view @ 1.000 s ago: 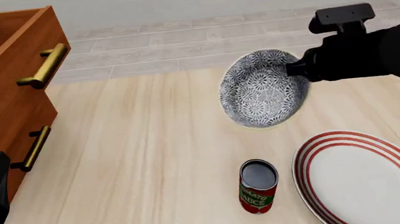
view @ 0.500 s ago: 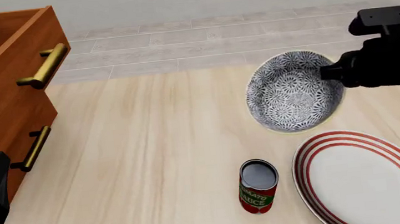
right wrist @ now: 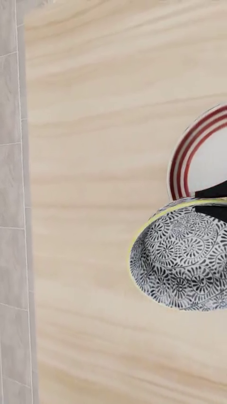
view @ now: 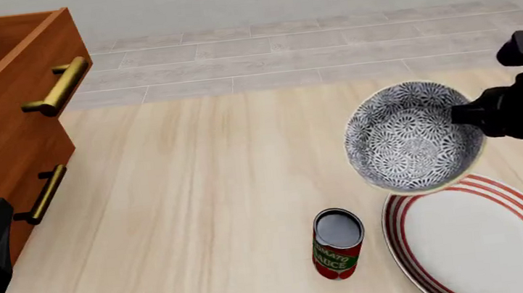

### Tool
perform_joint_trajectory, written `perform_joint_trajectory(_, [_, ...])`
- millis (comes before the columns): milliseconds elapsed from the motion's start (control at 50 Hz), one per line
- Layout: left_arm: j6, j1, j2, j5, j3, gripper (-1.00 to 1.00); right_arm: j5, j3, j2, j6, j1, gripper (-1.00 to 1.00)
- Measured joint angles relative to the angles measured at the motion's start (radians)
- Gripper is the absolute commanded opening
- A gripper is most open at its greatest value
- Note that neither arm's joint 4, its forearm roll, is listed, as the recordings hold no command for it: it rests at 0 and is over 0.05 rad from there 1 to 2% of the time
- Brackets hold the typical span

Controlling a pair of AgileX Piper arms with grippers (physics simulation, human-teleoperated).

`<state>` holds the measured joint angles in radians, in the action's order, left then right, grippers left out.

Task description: Put the bowl on the plate.

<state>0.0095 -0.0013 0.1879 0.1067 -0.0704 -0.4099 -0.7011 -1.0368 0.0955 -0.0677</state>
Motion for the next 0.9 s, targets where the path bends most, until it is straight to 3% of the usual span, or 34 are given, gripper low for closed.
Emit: perform_joint_trajectory(900, [0.000, 0.000, 0.000, 0.000, 0.000, 1.00, -0.113, 0.130, 0.109, -0.050, 0.115, -1.00])
